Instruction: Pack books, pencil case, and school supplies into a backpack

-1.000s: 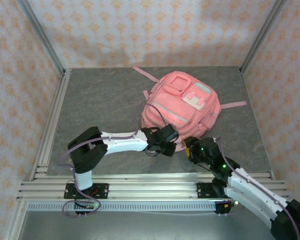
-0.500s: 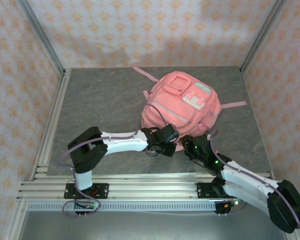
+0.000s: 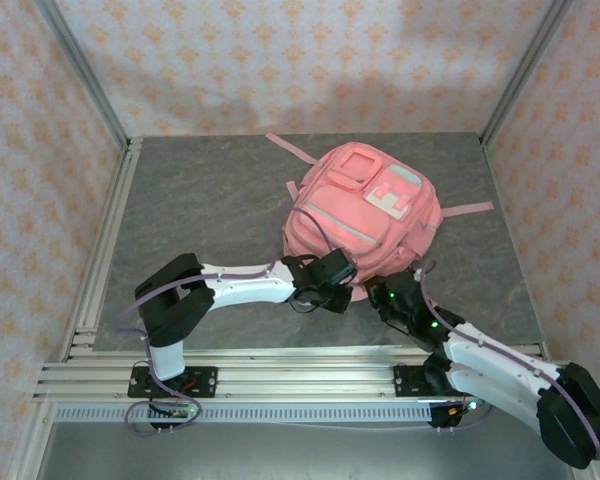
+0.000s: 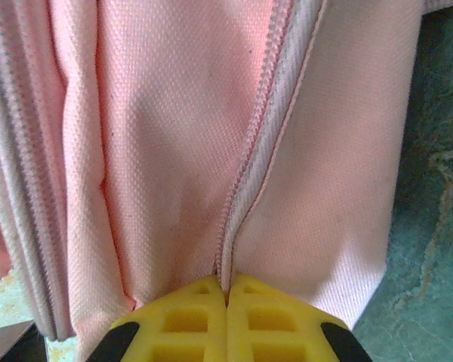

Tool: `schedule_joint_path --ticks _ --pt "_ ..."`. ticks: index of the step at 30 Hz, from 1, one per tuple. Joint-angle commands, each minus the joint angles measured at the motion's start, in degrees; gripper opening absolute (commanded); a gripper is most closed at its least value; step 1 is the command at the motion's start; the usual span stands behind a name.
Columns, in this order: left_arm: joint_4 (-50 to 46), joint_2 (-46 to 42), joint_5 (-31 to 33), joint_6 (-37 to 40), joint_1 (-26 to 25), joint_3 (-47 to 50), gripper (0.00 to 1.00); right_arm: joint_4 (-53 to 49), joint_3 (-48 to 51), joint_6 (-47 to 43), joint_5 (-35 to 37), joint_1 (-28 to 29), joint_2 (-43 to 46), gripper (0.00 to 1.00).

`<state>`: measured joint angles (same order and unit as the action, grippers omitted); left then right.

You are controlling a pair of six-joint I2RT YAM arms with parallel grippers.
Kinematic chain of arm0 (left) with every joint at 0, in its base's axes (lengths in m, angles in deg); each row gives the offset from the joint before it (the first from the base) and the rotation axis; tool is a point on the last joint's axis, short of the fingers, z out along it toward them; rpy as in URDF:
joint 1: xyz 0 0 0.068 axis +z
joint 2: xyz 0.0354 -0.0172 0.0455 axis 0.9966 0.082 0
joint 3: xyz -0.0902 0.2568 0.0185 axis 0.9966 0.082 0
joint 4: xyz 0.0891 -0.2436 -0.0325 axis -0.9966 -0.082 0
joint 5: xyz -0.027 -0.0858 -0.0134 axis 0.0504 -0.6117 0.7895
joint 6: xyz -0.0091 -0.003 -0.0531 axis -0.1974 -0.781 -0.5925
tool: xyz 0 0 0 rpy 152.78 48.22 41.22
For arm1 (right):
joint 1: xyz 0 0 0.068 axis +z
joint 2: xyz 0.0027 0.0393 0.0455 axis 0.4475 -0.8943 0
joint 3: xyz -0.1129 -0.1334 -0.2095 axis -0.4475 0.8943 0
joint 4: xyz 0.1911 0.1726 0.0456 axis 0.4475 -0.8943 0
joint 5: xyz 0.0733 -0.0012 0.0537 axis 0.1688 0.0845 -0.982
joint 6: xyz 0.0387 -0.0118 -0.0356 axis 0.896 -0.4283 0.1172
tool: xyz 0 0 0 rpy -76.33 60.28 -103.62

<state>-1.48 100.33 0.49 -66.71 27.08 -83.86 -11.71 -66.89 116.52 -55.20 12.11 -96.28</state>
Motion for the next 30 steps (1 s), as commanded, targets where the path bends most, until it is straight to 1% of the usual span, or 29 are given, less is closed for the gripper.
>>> schedule_joint_path --ticks 1,6,10,14,17,19,23,25,27,30 --pt "-2.4 -3.2 1.4 0.6 1.9 2.5 0.0 -8.9 0.2 -2.5 7.7 -1.3 2.6 0.0" --pt "-2.5 -4.9 1.8 1.1 3.4 4.7 0.0 -12.3 0.6 -4.9 5.8 -4.6 3.8 0.0" --pt "-2.8 -6.0 2.4 1.6 4.7 6.0 0.0 -15.6 -1.2 -10.1 2.3 -10.6 3.1 0.0" --pt "-2.7 -6.4 2.3 1.8 5.2 6.5 0.0 -15.2 -2.2 -14.7 -1.5 -17.3 1.6 0.0" --pt "-1.8 -5.9 1.1 1.5 5.2 6.2 0.0 -13.9 -5.0 -18.9 -5.1 -21.9 -2.3 0.0" --pt "-1.1 -4.6 -0.4 1.2 5.2 5.1 0.0 -12.0 -7.9 -22.6 -9.0 -24.1 -7.0 0.0" --pt "-2.0 -1.2 -1.4 1.6 4.8 0.0 0.0 -10.5 -13.6 -27.4 -13.6 -27.1 -15.7 0.01" --pt "-2.0 0.7 -1.7 1.7 4.5 -2.5 0.0 -7.4 -14.3 -26.9 -17.2 -28.7 -18.3 0.05" --pt "-2.2 2.4 -2.3 1.6 4.4 -4.8 0.0 -5.5 -14.4 -26.0 -19.9 -28.9 -18.9 0.12" --pt "-2.5 3.8 -2.6 1.6 4.1 -6.9 0.0 -5.5 -12.9 -23.6 -22.0 -28.8 -16.2 0.34"
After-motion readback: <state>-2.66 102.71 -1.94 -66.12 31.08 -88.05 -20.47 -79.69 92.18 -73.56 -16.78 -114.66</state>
